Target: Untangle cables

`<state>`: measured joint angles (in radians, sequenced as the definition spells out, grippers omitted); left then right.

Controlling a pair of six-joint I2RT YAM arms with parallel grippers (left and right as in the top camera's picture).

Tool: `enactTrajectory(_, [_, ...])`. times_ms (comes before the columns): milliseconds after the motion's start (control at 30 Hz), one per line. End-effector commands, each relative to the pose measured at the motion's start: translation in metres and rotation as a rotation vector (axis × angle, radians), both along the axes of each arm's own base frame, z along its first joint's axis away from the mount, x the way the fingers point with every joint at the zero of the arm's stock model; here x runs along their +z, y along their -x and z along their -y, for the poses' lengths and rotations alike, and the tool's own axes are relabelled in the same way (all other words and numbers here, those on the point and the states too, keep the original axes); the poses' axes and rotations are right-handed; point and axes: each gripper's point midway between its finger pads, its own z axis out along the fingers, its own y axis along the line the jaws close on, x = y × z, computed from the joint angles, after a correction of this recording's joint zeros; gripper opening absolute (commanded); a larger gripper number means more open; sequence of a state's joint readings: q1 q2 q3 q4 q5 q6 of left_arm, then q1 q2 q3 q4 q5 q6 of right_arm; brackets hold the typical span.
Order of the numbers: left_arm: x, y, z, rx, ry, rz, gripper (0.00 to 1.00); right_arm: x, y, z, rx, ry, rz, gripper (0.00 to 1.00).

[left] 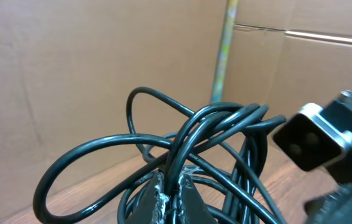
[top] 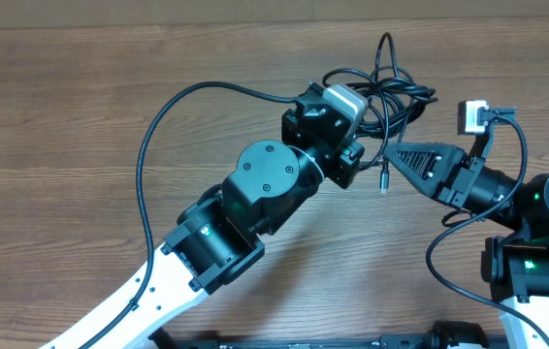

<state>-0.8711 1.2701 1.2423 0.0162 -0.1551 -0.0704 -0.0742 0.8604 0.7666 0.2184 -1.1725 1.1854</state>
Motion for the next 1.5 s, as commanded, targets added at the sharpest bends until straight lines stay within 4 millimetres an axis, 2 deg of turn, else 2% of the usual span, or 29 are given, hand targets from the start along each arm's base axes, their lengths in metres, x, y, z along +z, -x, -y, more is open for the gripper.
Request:
enactTrajectory(0, [0.024,-0.014,-0.032,0.175,0.044,0.044,0.04,0.006,0.021,-0.008,0.115,0.028,0.042,0.04])
enactTrajectory(133, [0.028,-0.022,-0.045,0.259,0.053,0.053,0.04,0.005,0.029,-0.011,0.163,0.038,0.042,0.04])
enactTrajectory(433, [0.029,-0.038,-0.067,0.324,0.052,0.061,0.04,0.003,0.039,-0.013,0.220,0.049,0.041,0.04])
enactTrajectory(833, [0.039,-0.048,-0.082,0.366,0.085,0.089,0.04,0.001,0.048,-0.015,0.273,0.060,0.040,0.04])
enactTrajectory(967, [0.040,-0.059,-0.100,0.416,0.085,0.092,0.04,0.000,0.050,-0.016,0.291,0.063,0.040,0.04])
enactTrajectory(1233, [0.031,-0.089,-0.158,0.575,0.052,0.074,0.04,0.000,0.052,-0.016,0.298,0.065,0.042,0.04])
enactTrajectory(1333, [0.031,-0.093,-0.168,0.602,0.051,0.075,0.04,0.000,0.051,-0.016,0.297,0.066,0.045,0.04])
enactTrajectory(1467, [0.029,-0.094,-0.170,0.606,0.044,0.069,0.04,0.000,0.050,-0.015,0.284,0.070,0.067,0.04])
